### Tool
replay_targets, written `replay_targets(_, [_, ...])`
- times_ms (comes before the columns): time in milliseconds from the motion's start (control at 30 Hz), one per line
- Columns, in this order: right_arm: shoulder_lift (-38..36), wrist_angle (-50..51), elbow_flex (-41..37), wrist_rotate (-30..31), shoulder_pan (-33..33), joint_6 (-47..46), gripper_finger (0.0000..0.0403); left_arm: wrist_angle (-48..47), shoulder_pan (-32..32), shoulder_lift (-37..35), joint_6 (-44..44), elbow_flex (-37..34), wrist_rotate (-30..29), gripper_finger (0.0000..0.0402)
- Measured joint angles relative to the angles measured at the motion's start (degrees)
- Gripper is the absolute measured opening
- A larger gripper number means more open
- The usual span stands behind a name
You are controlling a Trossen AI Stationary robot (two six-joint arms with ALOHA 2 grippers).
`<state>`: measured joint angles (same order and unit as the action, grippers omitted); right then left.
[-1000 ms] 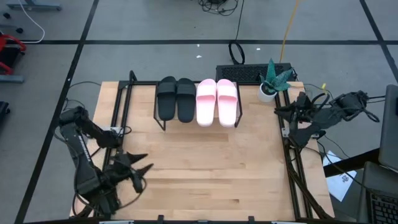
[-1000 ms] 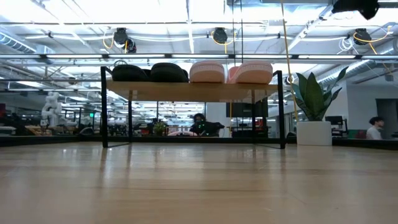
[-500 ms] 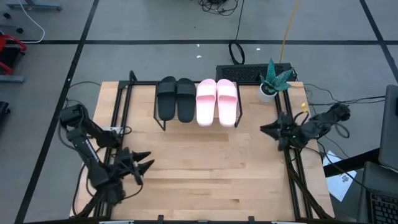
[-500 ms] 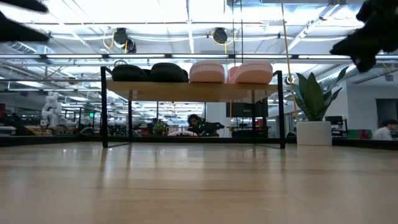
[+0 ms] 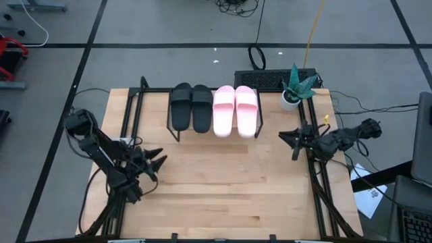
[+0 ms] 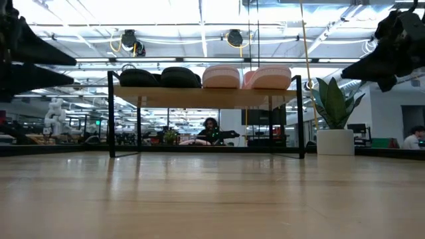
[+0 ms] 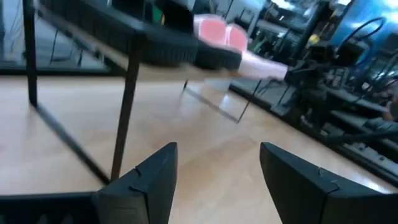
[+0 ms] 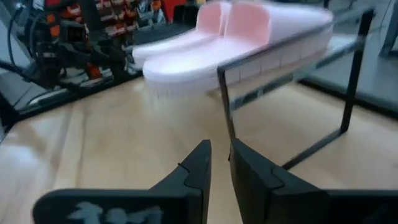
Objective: Pick and place slides into the shelf
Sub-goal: Return to Home Position
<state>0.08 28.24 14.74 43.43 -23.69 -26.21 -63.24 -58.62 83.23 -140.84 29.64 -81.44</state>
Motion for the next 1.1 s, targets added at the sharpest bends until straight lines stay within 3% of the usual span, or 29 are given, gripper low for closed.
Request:
replay_targets(100, [0.0, -2.9, 0.0, -0.4, 2.2, 4.3, 0.0047, -1.2, 1.5, -3.2, 1.7, -2.1, -3.0, 0.0225])
replay_targets(333, [0.0, -8.2, 0.1, -7.8, 6.7, 10.3, 0.0047, -13.2, 3.6, -14.0, 5.7, -2.0, -5.9, 0.0225])
replay_targets(533, [0.0, -8.9, 0.1, -7.8, 7.5, 10.0, 0.0047, -12.8, 5.9, -21.7, 17.7, -2.0, 1.3, 0.0225])
replay_targets(700, [0.0, -8.5, 0.1, -7.9, 7.5, 9.4, 0.0048, -5.3, 9.5, -25.5, 31.4, -2.0, 4.3, 0.0225])
replay_targets(933, [0.0, -8.0, 0.1, -7.9, 7.5, 9.4, 0.0048, 9.8, 13.3, -29.9, 53.4, -2.0, 14.6, 0.0225])
replay_targets(1100, [0.0, -6.2, 0.1, -7.8, 7.5, 8.5, 0.0048, 22.2, 16.9, -33.9, 68.6, -3.0, 15.7, 0.0225])
